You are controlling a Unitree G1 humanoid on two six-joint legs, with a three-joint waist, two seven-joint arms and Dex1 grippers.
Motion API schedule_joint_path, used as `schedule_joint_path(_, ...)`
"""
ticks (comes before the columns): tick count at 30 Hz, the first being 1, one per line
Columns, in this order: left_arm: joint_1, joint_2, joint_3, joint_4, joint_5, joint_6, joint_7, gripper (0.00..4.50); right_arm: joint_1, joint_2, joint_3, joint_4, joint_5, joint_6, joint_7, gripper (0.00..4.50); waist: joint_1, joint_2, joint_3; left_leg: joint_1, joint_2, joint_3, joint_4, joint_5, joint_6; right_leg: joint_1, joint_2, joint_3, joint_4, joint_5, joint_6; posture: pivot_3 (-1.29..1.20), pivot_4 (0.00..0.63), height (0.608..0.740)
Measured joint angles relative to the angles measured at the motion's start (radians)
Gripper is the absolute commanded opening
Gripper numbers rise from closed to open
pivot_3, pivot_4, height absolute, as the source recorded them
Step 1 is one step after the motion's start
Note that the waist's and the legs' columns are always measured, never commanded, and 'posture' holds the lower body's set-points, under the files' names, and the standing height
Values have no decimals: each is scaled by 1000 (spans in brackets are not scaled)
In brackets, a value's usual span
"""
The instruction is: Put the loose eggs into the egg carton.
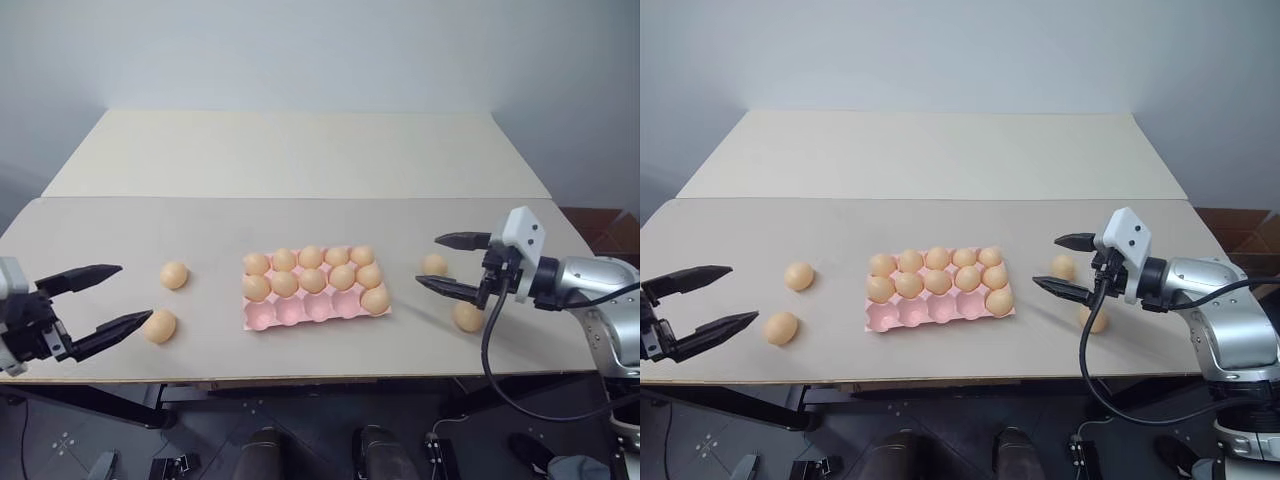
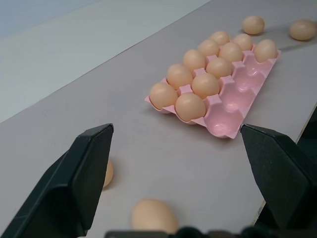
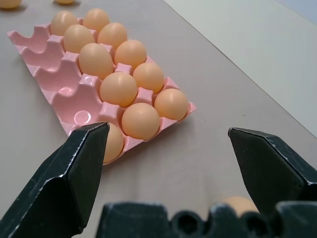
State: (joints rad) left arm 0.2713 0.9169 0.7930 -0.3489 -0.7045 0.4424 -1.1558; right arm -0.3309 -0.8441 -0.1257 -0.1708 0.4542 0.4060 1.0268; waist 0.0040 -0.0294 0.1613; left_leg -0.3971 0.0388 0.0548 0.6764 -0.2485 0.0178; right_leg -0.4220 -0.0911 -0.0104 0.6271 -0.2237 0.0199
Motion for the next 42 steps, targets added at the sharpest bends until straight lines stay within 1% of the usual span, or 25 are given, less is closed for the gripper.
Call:
schedule_joint_path(10, -80, 13, -70, 15, 7, -4, -5, 4443, 2, -6, -19, -12, 0, 2, -14, 4500, 3, 0, 0, 0, 0, 1, 0, 0, 0, 0, 0, 0, 0, 0, 1, 0, 150, 740)
schedule_joint_path(16, -116, 18, -119, 28, -2, -5, -37, 4443, 113, -36, -98, -88, -6, 40, -77, 4500, 8, 0, 0, -1, -1, 1, 0, 0, 0, 0, 0, 1, -1, 1, 1, 0, 150, 740)
schedule_joint_path(19, -136, 21, -152, 41, -8, -4, -67, 4443, 176, -77, -129, -139, -16, 126, -128, 4500, 7, 0, 0, 0, 0, 1, 0, 0, 0, 0, 0, 1, 0, 1, 1, 0, 150, 740)
schedule_joint_path(23, -208, 22, -230, 76, -6, -6, -84, 4443, 244, -169, -138, -212, -29, 368, -212, 4500, 8, 0, 0, 0, 0, 1, 0, 0, 0, 0, 0, 1, 0, 0, -1, 0, 150, 740)
schedule_joint_path(25, -236, 24, -250, 94, -6, -5, -91, 4443, 260, -171, -137, -237, -21, 445, -235, 4500, 6, 0, 0, 0, 0, 1, 0, 0, 0, 0, 0, 1, 0, 0, -1, 0, 150, 740)
schedule_joint_path(30, -267, 40, -288, 133, -2, -6, -124, 4443, 253, -161, -129, -256, -17, 553, -293, 4500, -2, 0, 0, 0, 0, 2, 0, 0, 0, -1, 1, 2, 0, 1, 1, 0, 150, 740)
schedule_joint_path(35, -293, 40, -313, 149, 0, -6, -126, 4443, 228, -108, -44, -233, -41, 601, -359, 4500, 0, 0, 0, -1, 0, 2, 0, 0, 0, -1, 1, 3, -1, 0, 2, 0, 150, 740)
schedule_joint_path(38, -298, 41, -316, 152, 1, -6, -128, 4500, 204, -67, -3, -185, -54, 609, -392, 3912, -1, 0, 0, -1, 0, 2, 0, 0, 0, -1, 1, 3, -1, 0, 2, 0, 150, 740)
schedule_joint_path(42, -309, 41, -328, 161, 8, -7, -129, 4500, 152, -28, 29, -153, -62, 626, -424, 2453, -2, 0, 0, -1, -1, 2, 0, 0, 0, -1, 1, 4, 0, 2, 3, 0, 150, 740)
